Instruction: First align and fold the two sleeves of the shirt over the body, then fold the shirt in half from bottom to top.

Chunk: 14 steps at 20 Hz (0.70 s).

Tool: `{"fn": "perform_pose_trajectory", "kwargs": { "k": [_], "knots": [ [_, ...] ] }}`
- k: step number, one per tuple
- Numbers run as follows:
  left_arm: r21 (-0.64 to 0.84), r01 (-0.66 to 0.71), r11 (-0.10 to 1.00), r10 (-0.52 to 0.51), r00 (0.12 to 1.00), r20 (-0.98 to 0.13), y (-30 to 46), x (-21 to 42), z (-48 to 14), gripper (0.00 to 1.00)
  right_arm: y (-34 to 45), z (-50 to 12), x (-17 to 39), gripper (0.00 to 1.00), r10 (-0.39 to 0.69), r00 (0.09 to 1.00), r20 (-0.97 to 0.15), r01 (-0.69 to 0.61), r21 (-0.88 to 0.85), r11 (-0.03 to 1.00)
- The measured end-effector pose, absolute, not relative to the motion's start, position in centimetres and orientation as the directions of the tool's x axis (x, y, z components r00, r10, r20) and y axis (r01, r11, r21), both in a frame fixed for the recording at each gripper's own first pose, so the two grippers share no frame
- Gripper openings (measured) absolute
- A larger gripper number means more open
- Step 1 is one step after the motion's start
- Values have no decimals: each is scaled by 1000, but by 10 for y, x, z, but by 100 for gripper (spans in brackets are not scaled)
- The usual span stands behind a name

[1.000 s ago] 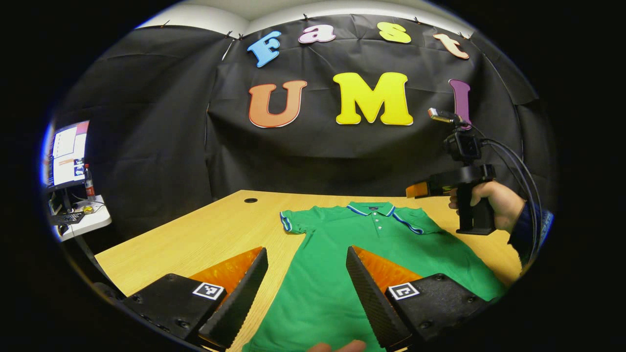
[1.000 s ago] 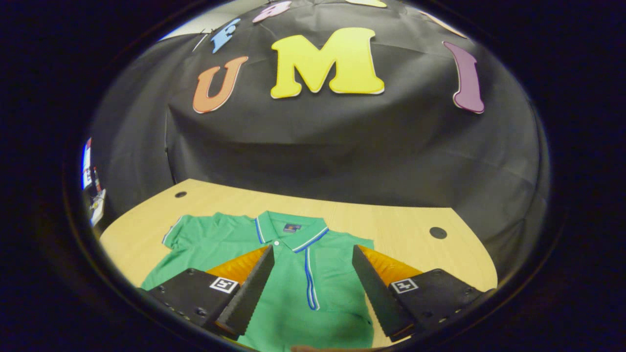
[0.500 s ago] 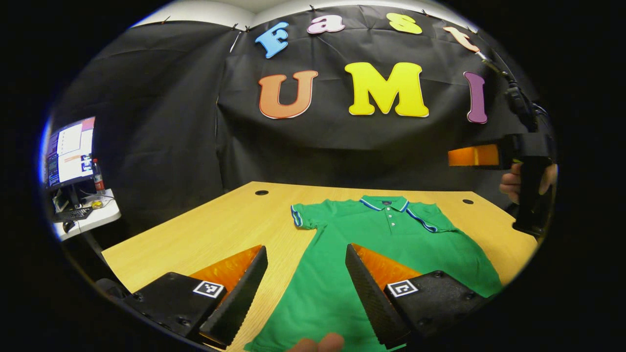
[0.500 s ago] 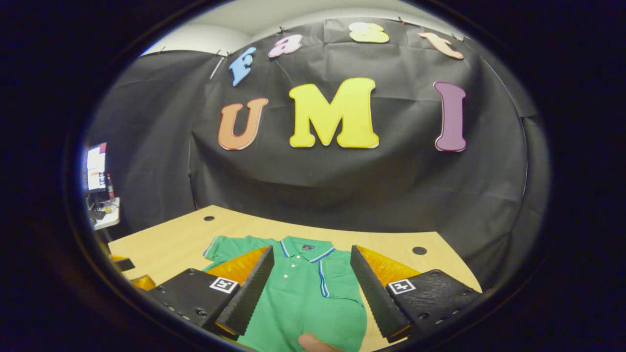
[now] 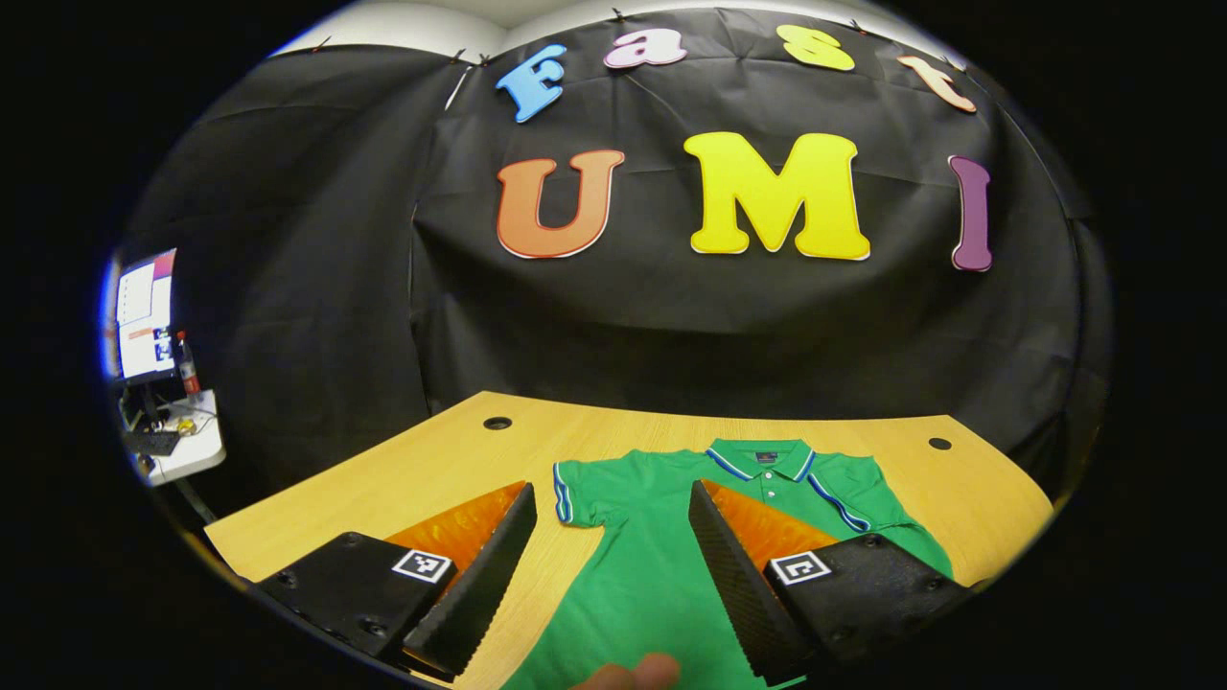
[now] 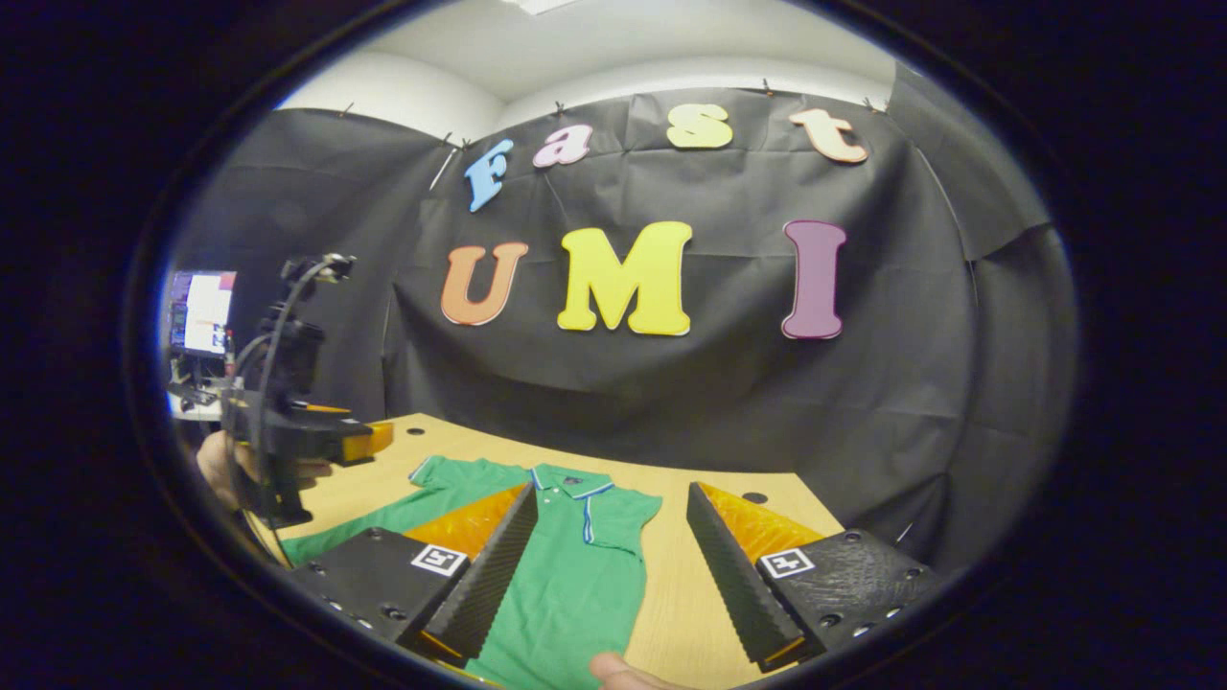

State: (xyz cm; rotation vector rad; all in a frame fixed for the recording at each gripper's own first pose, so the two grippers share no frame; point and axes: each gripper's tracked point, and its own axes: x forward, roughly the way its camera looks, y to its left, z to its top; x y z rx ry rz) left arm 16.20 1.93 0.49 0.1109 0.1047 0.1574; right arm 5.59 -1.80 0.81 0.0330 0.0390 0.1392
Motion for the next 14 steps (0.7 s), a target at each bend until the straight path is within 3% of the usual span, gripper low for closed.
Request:
{"fn": "perform_pose_trajectory", "kwargs": {
  "k": [9, 14],
  "knots": [
    [121, -177, 977, 196, 967, -164, 45, 272, -15, 100, -43, 13, 8, 95, 142, 989, 47, -144, 42, 989],
    [167, -223, 960, 258, 938, -230, 90, 314, -58, 100, -56, -4, 8, 94, 134, 991, 12, -135, 55, 989]
  ]
}}
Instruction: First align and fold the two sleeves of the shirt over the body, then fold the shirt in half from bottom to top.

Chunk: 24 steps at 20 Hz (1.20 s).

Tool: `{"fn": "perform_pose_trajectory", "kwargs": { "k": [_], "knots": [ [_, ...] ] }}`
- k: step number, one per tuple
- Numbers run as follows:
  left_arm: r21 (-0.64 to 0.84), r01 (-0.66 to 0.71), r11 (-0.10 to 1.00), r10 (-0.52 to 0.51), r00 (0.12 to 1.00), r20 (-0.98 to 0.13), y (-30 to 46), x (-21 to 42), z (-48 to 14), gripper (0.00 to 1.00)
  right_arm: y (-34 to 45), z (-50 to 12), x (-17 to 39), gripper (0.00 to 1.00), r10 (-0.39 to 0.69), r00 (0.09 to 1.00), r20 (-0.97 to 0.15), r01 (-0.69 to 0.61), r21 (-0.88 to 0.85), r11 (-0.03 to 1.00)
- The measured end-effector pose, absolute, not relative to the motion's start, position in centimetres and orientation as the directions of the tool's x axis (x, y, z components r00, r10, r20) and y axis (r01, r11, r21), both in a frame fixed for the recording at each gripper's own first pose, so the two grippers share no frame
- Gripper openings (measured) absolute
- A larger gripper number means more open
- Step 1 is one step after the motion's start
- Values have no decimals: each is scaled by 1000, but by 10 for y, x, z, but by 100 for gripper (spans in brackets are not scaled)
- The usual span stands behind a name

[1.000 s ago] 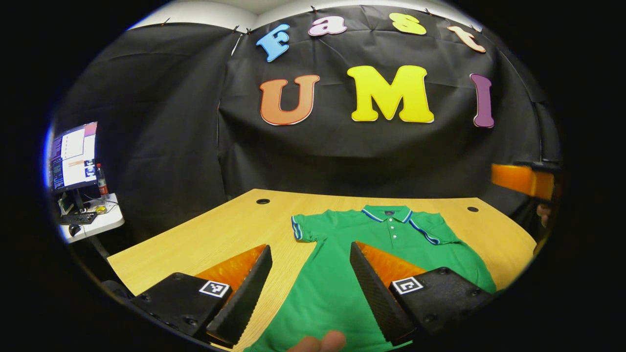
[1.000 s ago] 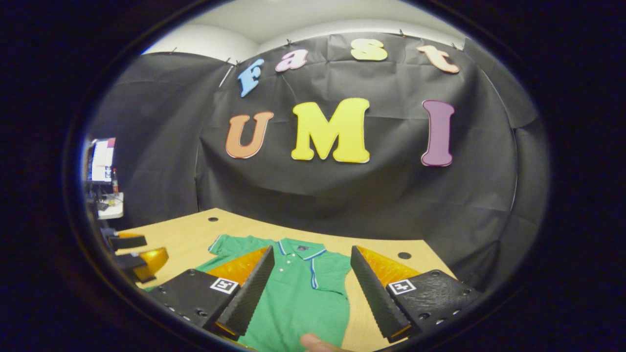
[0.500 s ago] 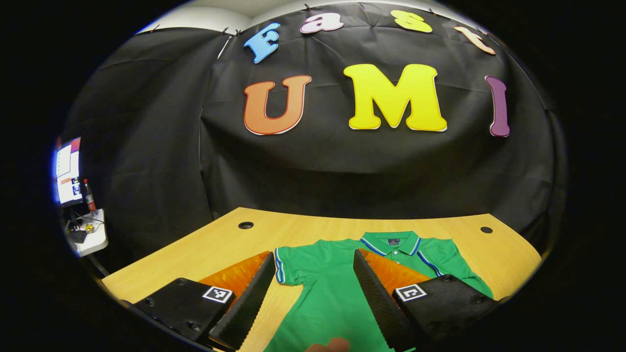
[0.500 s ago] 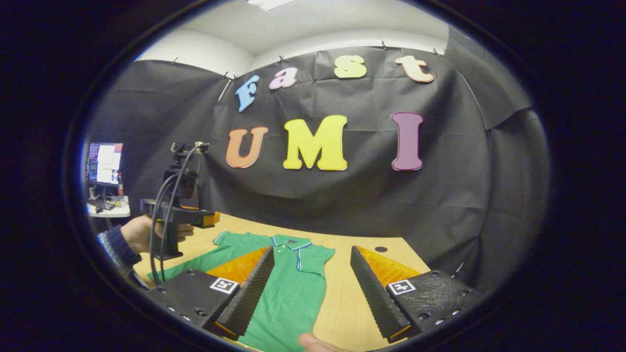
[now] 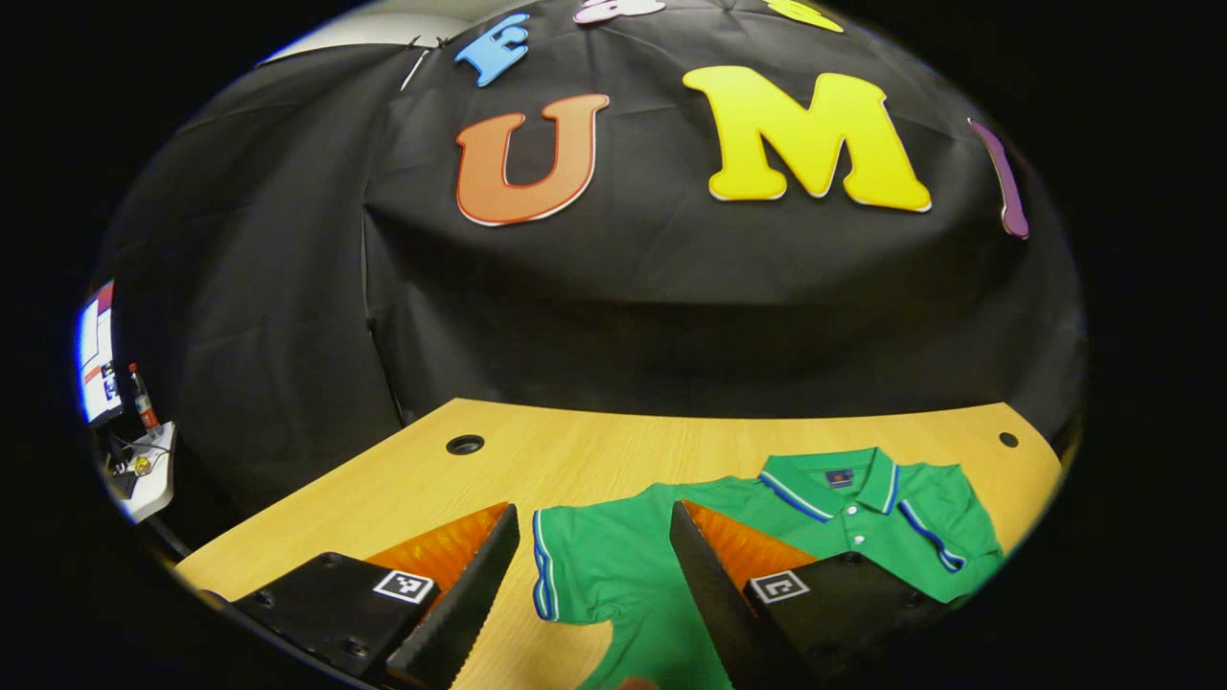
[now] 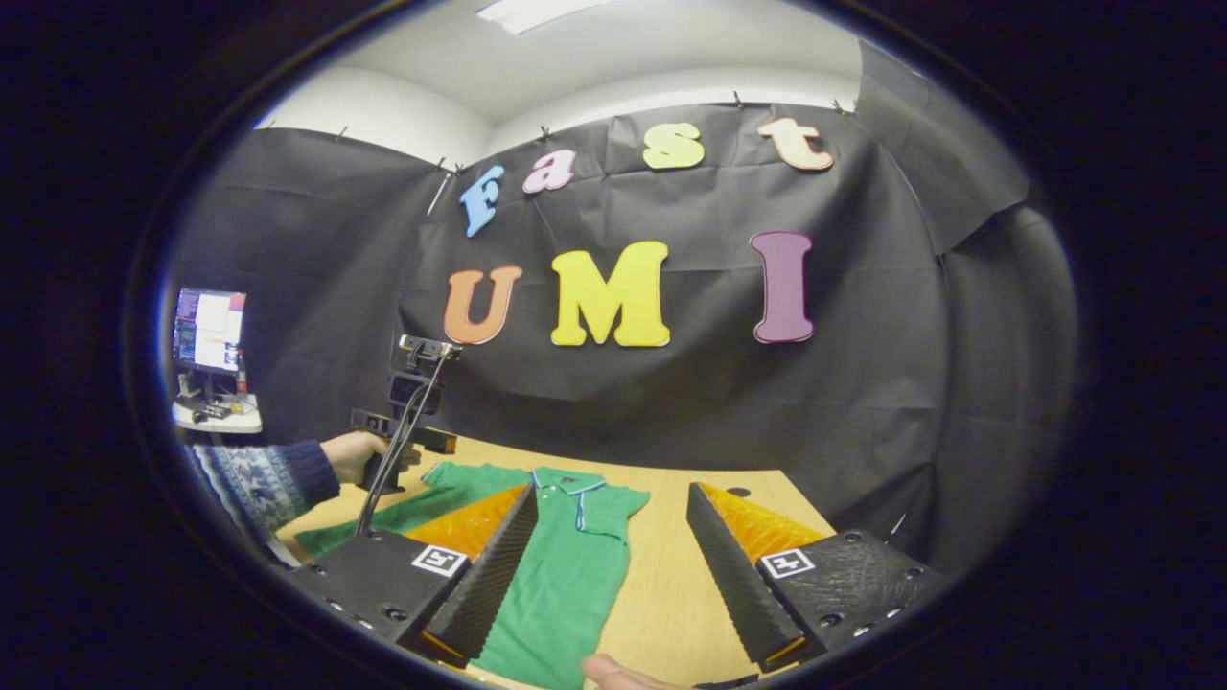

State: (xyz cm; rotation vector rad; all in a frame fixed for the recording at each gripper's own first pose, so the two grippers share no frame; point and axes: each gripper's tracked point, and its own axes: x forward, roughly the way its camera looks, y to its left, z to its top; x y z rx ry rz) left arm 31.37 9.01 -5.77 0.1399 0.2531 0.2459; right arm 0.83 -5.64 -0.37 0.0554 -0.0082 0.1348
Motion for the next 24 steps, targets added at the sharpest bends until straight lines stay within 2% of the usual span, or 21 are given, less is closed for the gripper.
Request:
{"fn": "perform_pose_trajectory", "kwargs": {
  "k": [3, 5, 8, 9, 10, 12, 13, 14, 15, 16, 17, 19, 21, 22, 23, 24],
  "knots": [
    [143, -265, 954, 297, 905, -305, 123, 325, -89, 100, -67, -7, 17, 95, 113, 994, 4, -113, 85, 990],
    [111, -266, 957, 289, 883, -369, 133, 326, -112, 100, -78, -9, 29, 95, 59, 998, -12, -57, 97, 994],
    [114, -255, 960, 279, 867, -413, 143, 327, -130, 100, -68, -22, 39, 95, 81, 996, -47, -74, 137, 988],
    [116, -257, 959, 282, 856, -433, 146, 324, -138, 98, -70, -27, 42, 92, 77, 995, -65, -68, 138, 988],
    [108, -246, 963, 268, 856, -442, 145, 325, -140, 92, -75, -28, 45, 95, 52, 996, -73, -42, 132, 990],
    [80, -225, 971, 237, 865, -442, 140, 329, -140, 75, -78, -30, 50, 95, 20, 997, -75, -10, 132, 991],
    [84, -208, 975, 223, 862, -455, 138, 329, -143, 65, -71, -30, 50, 92, 33, 997, -75, -22, 145, 989],
    [90, -193, 977, 212, 852, -478, 133, 330, -149, 61, -66, -31, 49, 95, 53, 996, -77, -41, 157, 987],
    [103, -193, 976, 219, 851, -477, 130, 332, -148, 44, -64, -32, 49, 95, 68, 995, -79, -55, 159, 986],
    [108, -182, 977, 212, 849, -484, 128, 333, -147, 46, -65, -33, 48, 95, 69, 994, -81, -57, 149, 987],
    [117, -180, 977, 214, 848, -485, 125, 332, -145, 27, -69, -34, 48, 95, 61, 995, -77, -50, 138, 989],
    [119, -175, 977, 211, 848, -487, 116, 334, -142, 11, -71, -34, 48, 92, 47, 996, -72, -37, 139, 990],
    [124, -156, 980, 197, 855, -480, 109, 334, -134, 8, -68, -37, 49, 91, 53, 996, -78, -40, 157, 987],
    [133, -153, 979, 199, 858, -474, 108, 334, -130, 8, -67, -39, 49, 95, 55, 995, -82, -41, 159, 986],
    [150, -158, 976, 211, 859, -467, 109, 334, -126, 7, -68, -40, 50, 95, 55, 995, -86, -41, 155, 987],
    [168, -157, 973, 218, 858, -465, 108, 334, -122, 7, -68, -42, 51, 91, 53, 995, -89, -40, 148, 988]
  ]
}}
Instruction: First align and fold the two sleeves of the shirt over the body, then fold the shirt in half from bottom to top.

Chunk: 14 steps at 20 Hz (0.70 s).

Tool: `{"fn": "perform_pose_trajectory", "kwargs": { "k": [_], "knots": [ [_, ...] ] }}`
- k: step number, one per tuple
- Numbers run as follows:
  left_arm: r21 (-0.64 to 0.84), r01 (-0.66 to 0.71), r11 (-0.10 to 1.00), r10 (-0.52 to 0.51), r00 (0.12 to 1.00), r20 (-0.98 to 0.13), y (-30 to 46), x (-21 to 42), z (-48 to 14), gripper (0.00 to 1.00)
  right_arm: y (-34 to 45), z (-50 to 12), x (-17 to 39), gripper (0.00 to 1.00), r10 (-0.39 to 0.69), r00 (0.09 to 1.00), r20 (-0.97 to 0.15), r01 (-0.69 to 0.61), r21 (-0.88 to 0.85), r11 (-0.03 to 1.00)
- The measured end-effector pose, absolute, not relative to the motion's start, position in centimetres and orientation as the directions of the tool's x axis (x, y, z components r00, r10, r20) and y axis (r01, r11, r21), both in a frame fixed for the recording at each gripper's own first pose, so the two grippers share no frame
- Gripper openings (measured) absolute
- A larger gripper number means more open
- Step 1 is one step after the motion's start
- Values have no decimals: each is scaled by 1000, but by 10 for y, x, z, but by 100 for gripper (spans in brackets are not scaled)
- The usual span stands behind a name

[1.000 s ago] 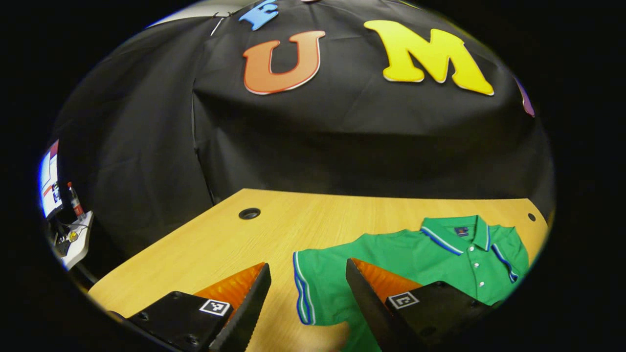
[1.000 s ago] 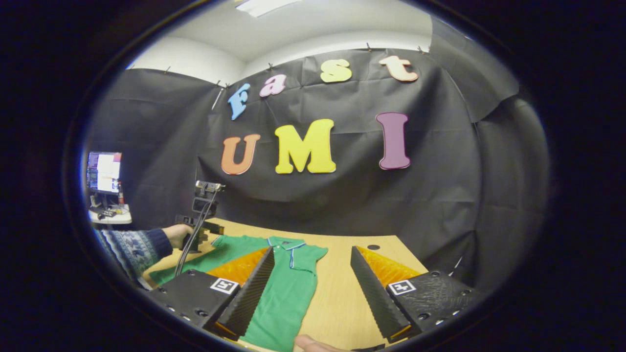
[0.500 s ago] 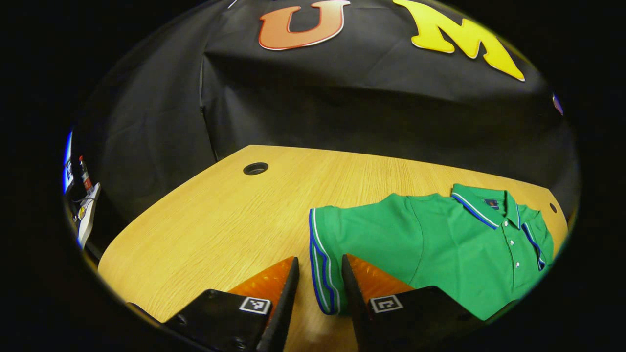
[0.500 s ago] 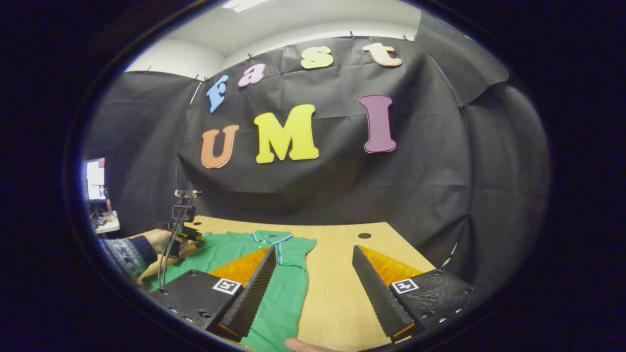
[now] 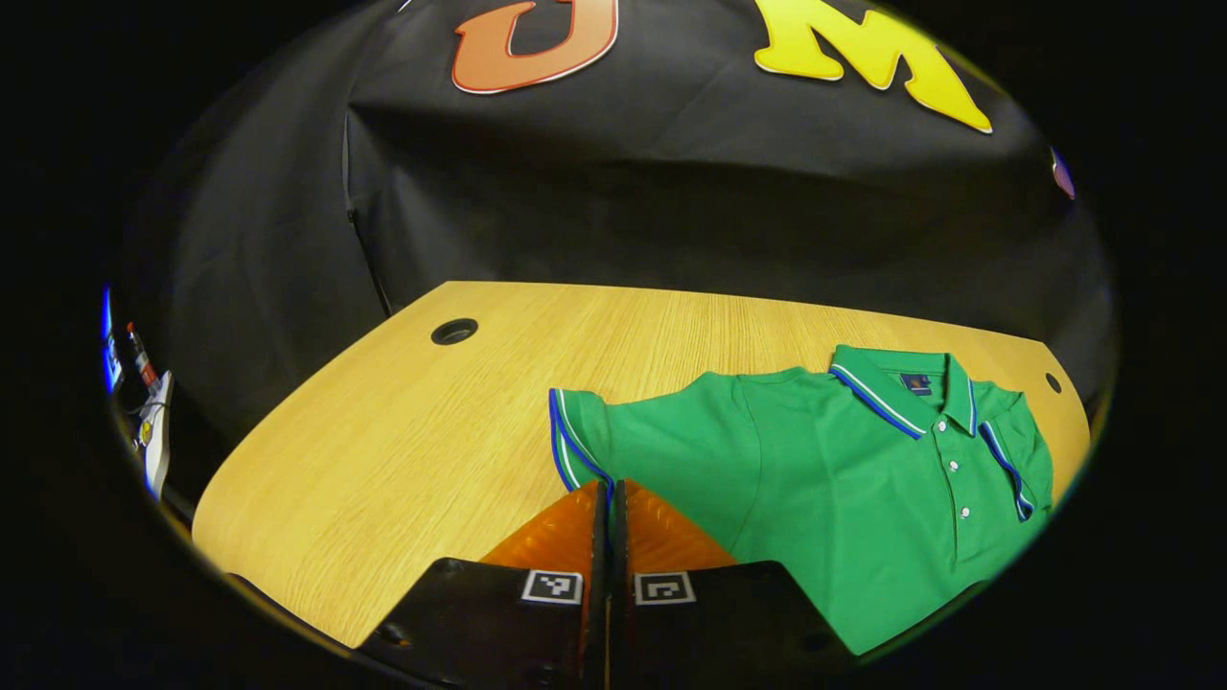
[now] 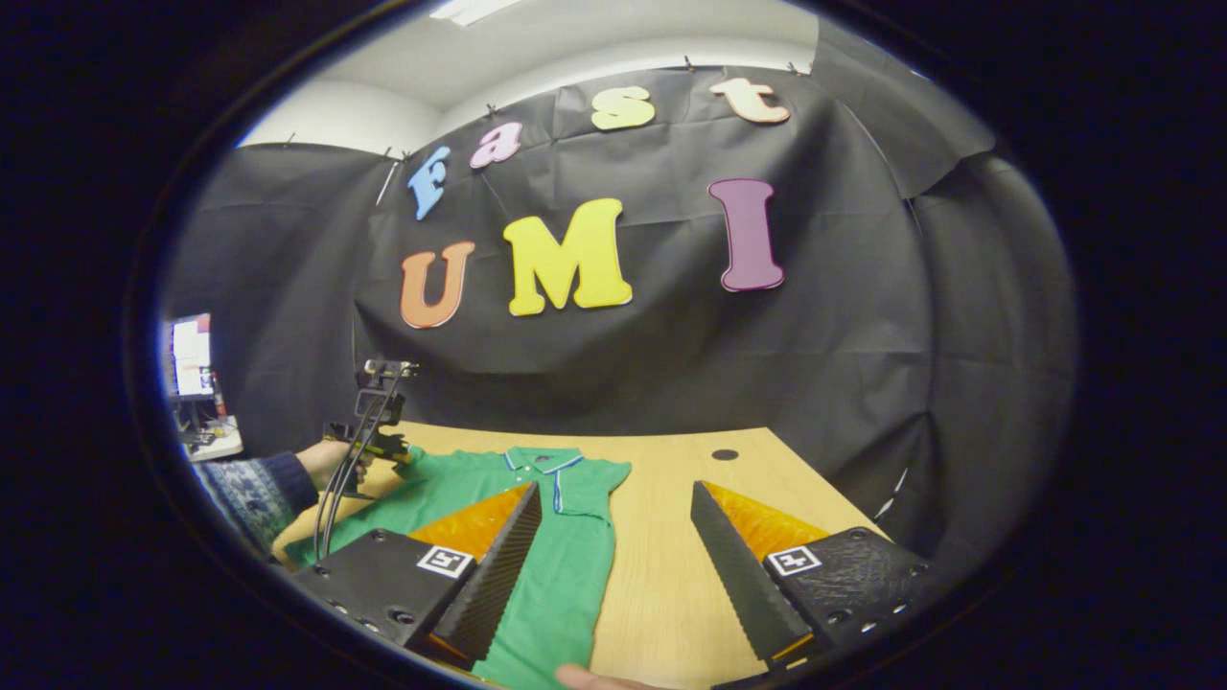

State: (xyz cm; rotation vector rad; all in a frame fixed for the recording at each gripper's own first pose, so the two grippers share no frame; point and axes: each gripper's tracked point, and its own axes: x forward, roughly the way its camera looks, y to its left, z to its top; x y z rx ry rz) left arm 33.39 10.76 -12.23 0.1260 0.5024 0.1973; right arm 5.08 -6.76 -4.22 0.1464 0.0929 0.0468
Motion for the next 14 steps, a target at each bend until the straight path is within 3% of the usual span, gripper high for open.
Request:
{"fn": "perform_pose_trajectory", "kwargs": {
  "k": [4, 14],
  "knots": [
    [192, -135, 972, 211, 862, -461, 89, 334, -112, 7, -62, -45, 47, 95, 67, 993, -94, -54, 137, 989],
    [293, -9, 956, 137, 896, -422, 21, 337, -96, 7, -66, -55, 46, 95, 54, 992, -114, -40, 126, 991]
  ]
}}
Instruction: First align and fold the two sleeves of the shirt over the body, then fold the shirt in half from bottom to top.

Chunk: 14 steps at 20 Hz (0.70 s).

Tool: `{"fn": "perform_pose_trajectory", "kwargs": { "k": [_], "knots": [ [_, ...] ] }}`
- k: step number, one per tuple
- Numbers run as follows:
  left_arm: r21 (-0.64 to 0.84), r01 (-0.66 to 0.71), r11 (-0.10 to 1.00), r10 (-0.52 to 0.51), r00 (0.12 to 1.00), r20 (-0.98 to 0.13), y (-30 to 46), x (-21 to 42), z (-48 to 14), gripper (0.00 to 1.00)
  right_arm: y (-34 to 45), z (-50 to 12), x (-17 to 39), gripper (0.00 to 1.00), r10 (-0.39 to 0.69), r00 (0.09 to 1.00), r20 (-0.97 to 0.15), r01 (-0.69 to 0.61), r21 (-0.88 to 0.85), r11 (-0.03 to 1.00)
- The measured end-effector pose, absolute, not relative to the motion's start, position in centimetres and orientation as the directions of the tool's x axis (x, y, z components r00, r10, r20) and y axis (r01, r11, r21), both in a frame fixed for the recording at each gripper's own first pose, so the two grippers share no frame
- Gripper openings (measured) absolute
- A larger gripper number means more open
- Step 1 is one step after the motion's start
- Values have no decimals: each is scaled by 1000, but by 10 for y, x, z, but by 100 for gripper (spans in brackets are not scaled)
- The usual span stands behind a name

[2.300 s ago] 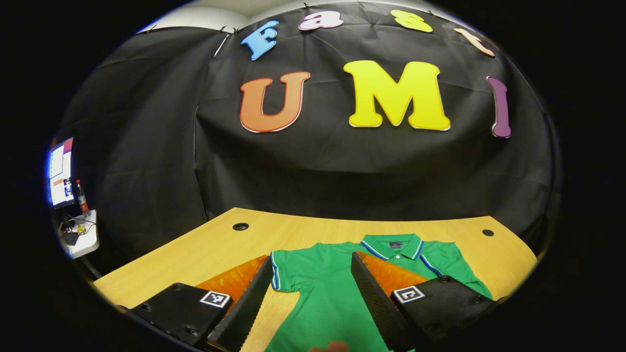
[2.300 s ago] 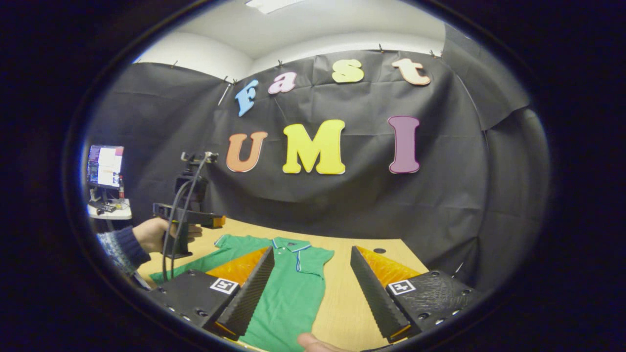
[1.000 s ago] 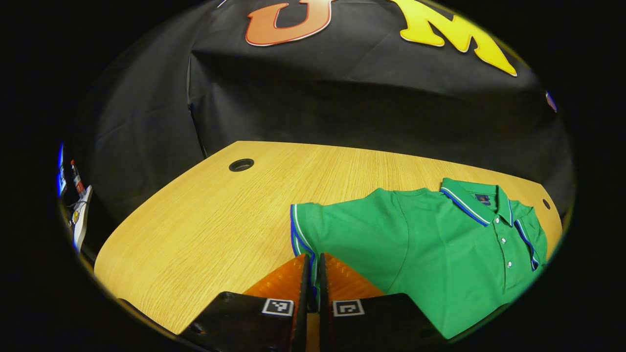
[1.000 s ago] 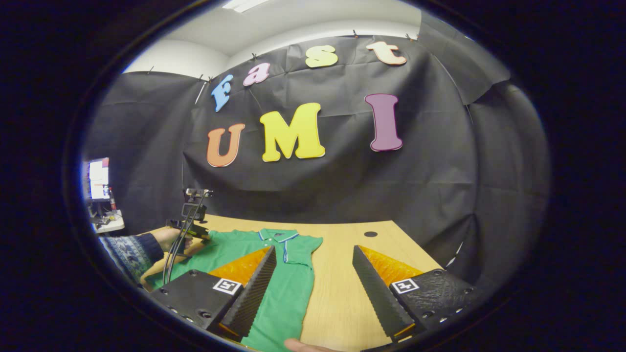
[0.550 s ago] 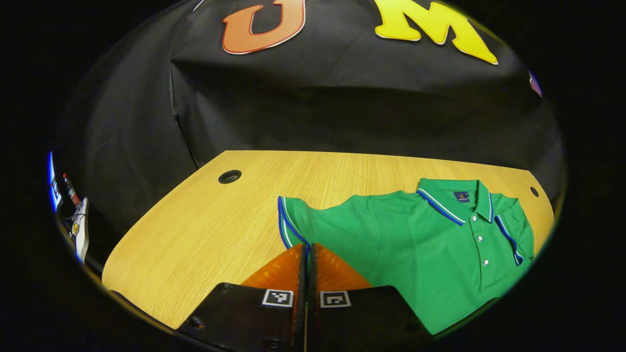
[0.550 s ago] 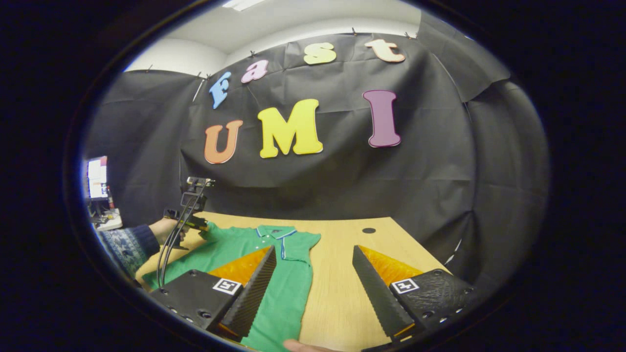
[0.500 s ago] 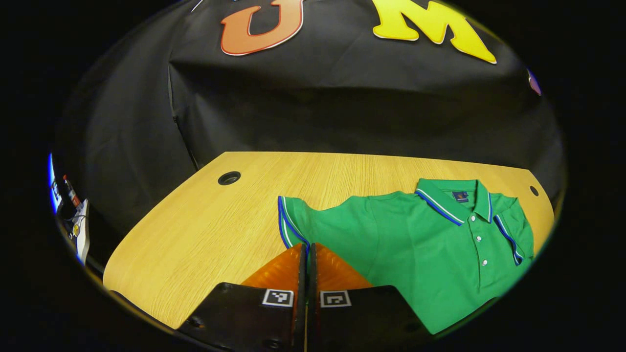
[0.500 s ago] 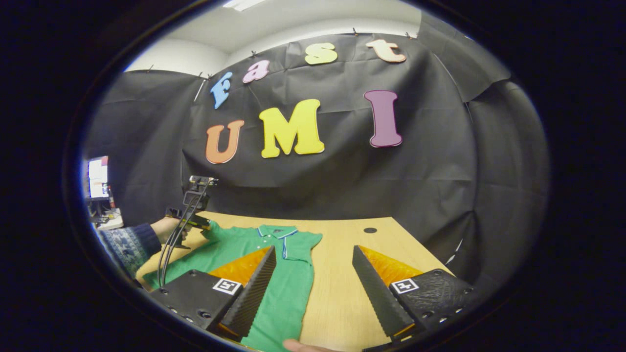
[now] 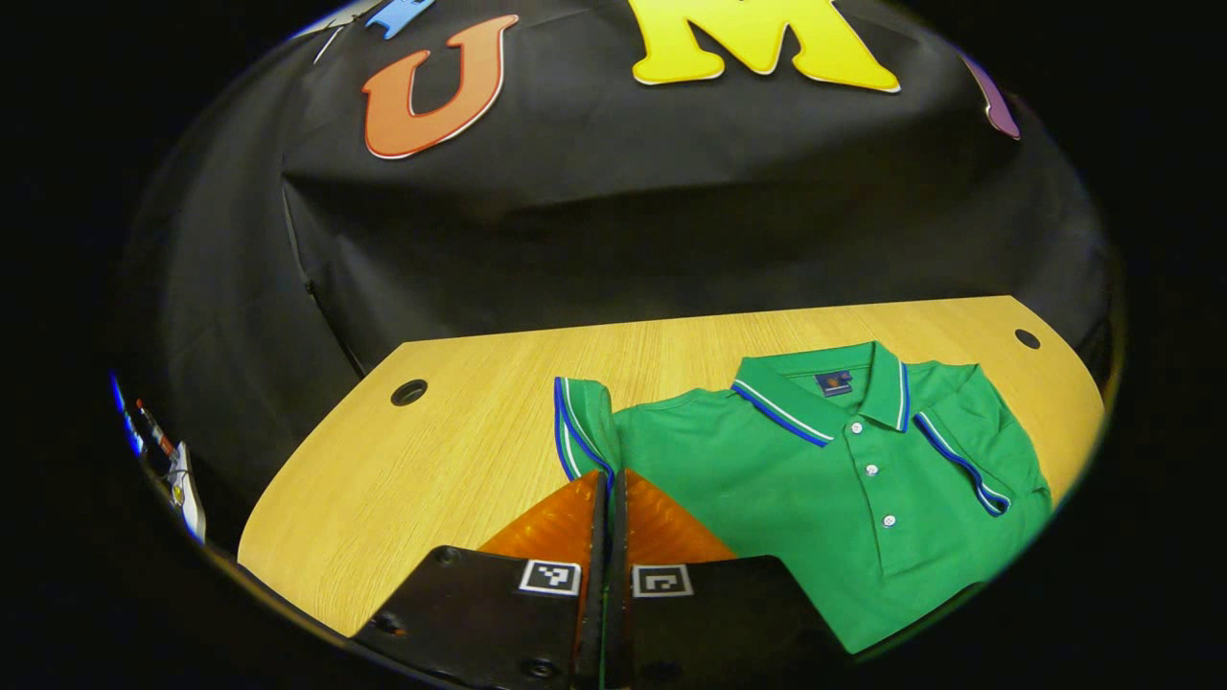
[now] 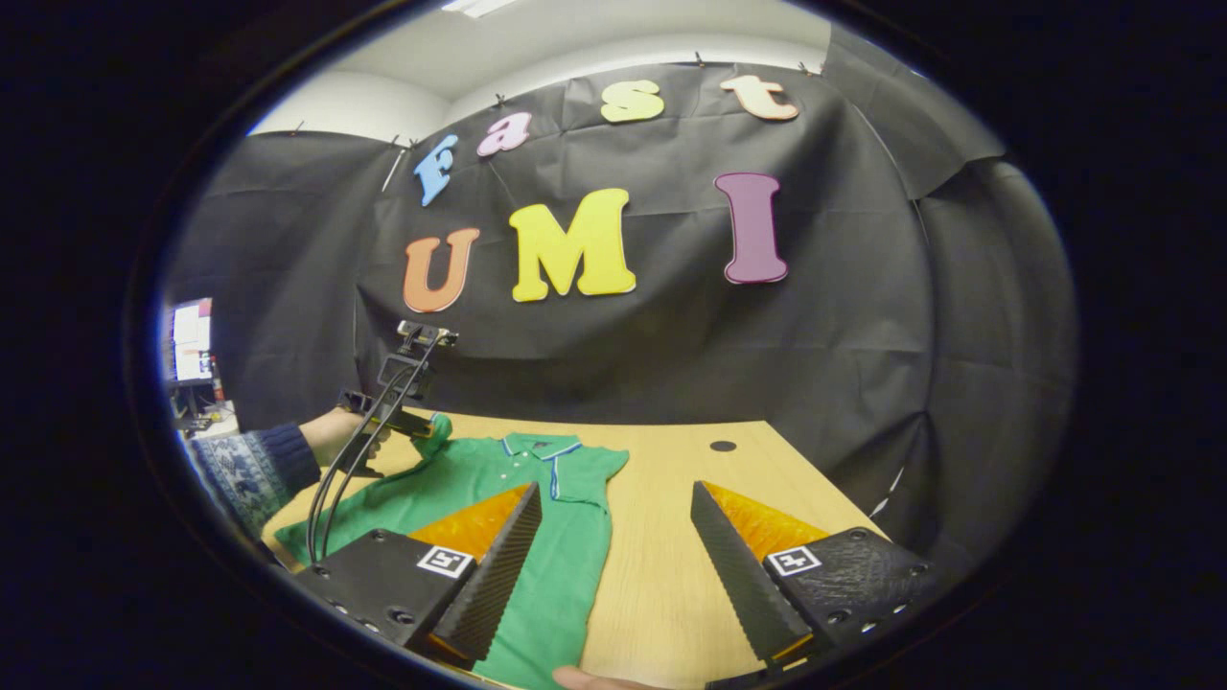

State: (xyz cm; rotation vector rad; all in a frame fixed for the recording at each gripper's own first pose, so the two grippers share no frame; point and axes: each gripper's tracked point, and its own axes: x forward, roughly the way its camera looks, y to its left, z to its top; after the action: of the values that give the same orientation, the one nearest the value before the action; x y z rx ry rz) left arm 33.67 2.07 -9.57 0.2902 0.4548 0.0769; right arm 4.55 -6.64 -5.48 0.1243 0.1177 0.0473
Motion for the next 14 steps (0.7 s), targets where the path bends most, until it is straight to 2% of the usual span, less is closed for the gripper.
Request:
{"fn": "perform_pose_trajectory", "kwargs": {
  "k": [4, 6, 7, 9, 11, 12, 14],
  "knots": [
    [278, 32, 960, 83, 917, -390, -1, 335, -86, 7, -68, -58, 46, 95, 46, 992, -113, -33, 116, 993],
    [216, 42, 975, 35, 938, -344, -16, 336, -74, 13, -66, -61, 47, 95, 46, 992, -120, -33, 114, 993],
    [168, 71, 983, -15, 949, -315, -29, 332, -64, 27, -65, -62, 47, 95, 48, 991, -124, -33, 115, 993],
    [116, 84, 990, -49, 959, -280, -39, 325, -54, 100, -65, -65, 48, 95, 48, 990, -132, -33, 111, 993],
    [128, 45, 991, -9, 962, -274, -31, 313, -44, 100, -63, -67, 48, 92, 47, 989, -142, -32, 108, 994],
    [139, 45, 989, -7, 965, -261, -32, 307, -38, 100, -61, -66, 47, 95, 48, 989, -140, -33, 106, 994],
    [166, 43, 985, -6, 976, -216, -30, 292, -24, 100, -58, -65, 44, 95, 48, 989, -138, -36, 89, 995]
  ]
}}
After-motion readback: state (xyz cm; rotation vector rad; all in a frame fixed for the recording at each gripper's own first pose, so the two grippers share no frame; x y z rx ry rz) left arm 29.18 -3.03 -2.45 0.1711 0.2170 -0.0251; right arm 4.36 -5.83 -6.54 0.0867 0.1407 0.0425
